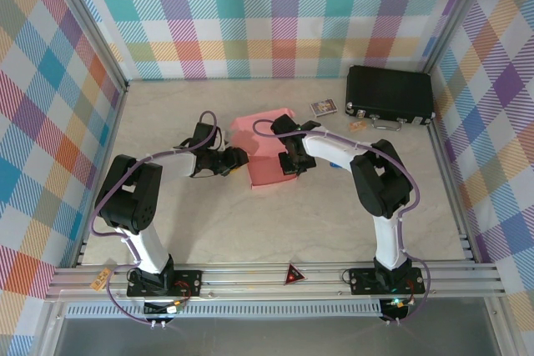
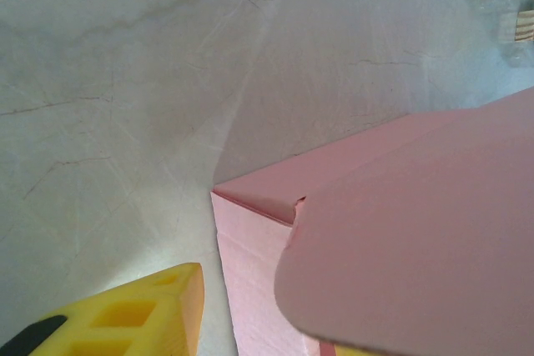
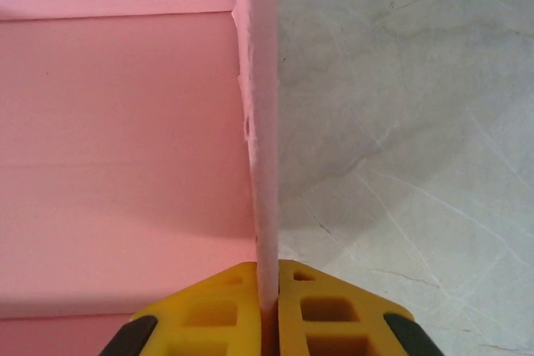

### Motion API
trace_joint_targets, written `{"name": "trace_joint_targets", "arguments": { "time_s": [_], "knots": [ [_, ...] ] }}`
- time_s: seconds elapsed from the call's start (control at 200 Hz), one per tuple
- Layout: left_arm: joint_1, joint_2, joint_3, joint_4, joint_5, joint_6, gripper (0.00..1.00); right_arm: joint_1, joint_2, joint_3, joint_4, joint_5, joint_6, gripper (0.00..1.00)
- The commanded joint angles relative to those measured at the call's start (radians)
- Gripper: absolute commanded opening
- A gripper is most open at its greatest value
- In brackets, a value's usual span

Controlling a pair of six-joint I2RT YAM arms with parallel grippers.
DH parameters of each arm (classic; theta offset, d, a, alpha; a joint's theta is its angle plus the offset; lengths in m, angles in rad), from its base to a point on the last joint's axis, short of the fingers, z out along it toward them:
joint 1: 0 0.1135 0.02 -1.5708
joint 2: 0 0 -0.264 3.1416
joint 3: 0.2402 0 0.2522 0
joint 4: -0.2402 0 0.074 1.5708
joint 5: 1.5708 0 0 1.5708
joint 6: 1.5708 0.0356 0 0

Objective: Fold the paper box

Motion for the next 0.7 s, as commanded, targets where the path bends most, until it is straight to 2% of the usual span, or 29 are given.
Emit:
{"name": "trace_joint_targets", "arguments": {
  "time_s": [0.0,0.495,0.695],
  "knots": [
    [-0.015,-0.029,0.006,-0.015,0.006,0.005,0.43,-0.003,0.024,-0.011,-0.041,0.034,-0.004,0.09],
    [-0.021,0.010,0.024,0.021,0.052,-0.015,0.42,0.052,0.043,-0.009,-0.093,0.254,0.073,0.11],
    [-0.023,0.033,0.032,0.040,0.075,-0.028,0.41,0.065,0.050,-0.008,-0.085,0.276,0.110,0.11]
  ]
}}
